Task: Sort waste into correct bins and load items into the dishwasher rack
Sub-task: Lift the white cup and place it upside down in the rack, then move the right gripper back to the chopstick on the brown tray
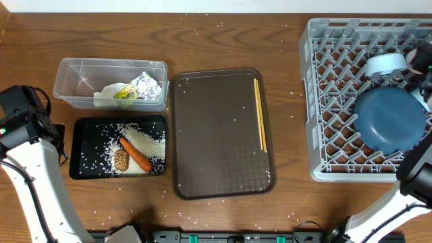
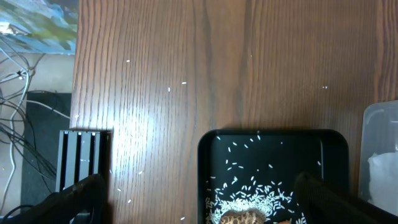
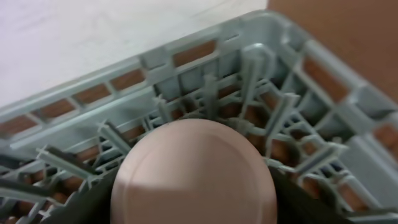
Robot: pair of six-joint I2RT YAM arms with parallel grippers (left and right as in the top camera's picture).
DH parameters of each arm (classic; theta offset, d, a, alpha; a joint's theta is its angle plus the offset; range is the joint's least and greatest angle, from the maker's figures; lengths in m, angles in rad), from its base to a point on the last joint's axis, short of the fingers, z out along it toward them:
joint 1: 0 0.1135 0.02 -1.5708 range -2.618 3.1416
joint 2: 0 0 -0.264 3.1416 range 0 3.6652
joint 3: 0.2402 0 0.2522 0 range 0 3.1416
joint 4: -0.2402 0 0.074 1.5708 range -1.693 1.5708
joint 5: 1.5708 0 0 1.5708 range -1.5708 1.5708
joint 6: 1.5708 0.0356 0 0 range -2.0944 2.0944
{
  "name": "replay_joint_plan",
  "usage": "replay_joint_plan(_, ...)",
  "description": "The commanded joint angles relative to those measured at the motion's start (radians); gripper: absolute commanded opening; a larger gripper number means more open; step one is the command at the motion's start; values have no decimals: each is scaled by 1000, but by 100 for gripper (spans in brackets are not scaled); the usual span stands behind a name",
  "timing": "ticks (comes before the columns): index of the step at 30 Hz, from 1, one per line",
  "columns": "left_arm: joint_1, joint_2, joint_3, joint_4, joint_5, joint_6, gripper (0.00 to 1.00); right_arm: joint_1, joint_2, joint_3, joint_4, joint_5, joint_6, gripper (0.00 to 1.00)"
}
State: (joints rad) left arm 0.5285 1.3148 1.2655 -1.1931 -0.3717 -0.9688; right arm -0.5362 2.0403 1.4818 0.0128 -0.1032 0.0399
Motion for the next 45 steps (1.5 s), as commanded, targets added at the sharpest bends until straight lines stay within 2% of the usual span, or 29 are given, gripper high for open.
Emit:
replay_joint_plan(1, 5, -2, -2, -3, -5, -6, 98, 28, 13, 9, 6, 29, -11, 71)
replay_joint_plan(3, 5, -2, -2, -3, -5, -6, 98, 35, 12, 10, 6, 57, -11, 96)
replay_joint_plan(4, 5, -2, -2, -3, -5, -6, 98, 37, 9, 11, 1, 66, -11, 99)
replay_joint_plan(9, 5, -2, -2, -3, -5, -6, 98, 40, -51, 13, -41, 80, 0, 99)
replay_joint_plan(15, 5, -2, -2, -3, -5, -6, 98, 53, -195, 13, -66, 57, 98, 99)
replay_joint_plan(22, 5, -2, -2, -3, -5, -6, 98, 127, -384, 13, -104, -241, 208, 99)
replay_joint_plan(25, 5, -2, -2, -3, -5, -6, 98, 197, -425, 13, -136, -423, 280, 99)
replay_joint_plan(27, 5, -2, -2, -3, -5, -6, 98, 265, -441, 13, -216, -473, 303, 99)
replay_joint_plan(30, 5, -2, -2, -3, -5, -6, 98, 372, -443, 13, -389, -447, 307, 99)
replay_joint_plan(35, 5, -2, -2, -3, -5, -6, 98, 618, -410, 8, -708, -214, 303, 99)
replay_joint_plan(42, 5, -2, -2, -3, -5, -6, 98, 897, -325, 7, -829, 28, 306, 99)
replay_joint_plan(45, 5, -2, -2, -3, -5, -6, 98, 977, -264, 7, -843, 141, 388, 99)
